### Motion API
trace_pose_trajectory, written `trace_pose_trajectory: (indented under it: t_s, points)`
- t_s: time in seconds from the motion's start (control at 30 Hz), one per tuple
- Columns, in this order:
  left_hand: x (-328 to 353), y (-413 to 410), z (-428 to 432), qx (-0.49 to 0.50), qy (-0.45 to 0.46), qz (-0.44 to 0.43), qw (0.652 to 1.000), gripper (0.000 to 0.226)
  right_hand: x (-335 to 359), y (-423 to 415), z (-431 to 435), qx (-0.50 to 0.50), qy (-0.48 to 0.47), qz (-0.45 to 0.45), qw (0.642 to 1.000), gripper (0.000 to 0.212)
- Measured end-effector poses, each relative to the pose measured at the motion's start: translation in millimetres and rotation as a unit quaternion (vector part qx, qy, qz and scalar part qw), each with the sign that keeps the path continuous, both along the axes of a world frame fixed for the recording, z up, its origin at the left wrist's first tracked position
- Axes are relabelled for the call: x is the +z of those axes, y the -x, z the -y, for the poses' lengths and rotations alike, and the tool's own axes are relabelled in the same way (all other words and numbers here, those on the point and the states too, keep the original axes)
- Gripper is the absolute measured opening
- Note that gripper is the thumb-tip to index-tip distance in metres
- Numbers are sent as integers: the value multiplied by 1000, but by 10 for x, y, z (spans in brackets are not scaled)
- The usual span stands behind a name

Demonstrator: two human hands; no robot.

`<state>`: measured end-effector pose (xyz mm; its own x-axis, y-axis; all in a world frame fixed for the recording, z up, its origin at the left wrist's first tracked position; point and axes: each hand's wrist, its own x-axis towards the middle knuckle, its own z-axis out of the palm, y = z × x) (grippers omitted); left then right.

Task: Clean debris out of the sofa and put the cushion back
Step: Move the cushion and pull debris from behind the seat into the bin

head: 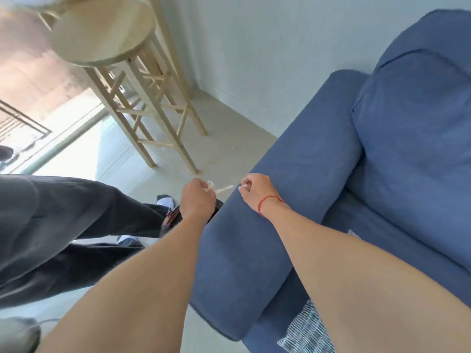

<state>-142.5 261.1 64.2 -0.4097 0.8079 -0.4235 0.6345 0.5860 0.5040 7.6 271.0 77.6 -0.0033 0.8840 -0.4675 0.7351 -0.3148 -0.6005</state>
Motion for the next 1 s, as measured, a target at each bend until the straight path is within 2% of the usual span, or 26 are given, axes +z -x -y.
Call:
trace_pose_trajectory:
  t_s: [0.27,0.5,0.63,0.73,1.0]
  points:
    - [-135,732,222,76,62,-14,995,22,-176,787,9,86,36,15,996,16]
    - [-115,975,319,52,94,-36,994,26,-213,1134,10,158,95,25,983,45]
    - [-30,844,291,29,93,-26,995,29,-181,972,-16,136,78,23,987,48]
    - [91,588,227,4,90,-13,996,41,-150,680,-13,113,43,43,992,41]
    - [403,-581,45,-107,50,16,993,47,12,-457,129,-11,5,41,999,43]
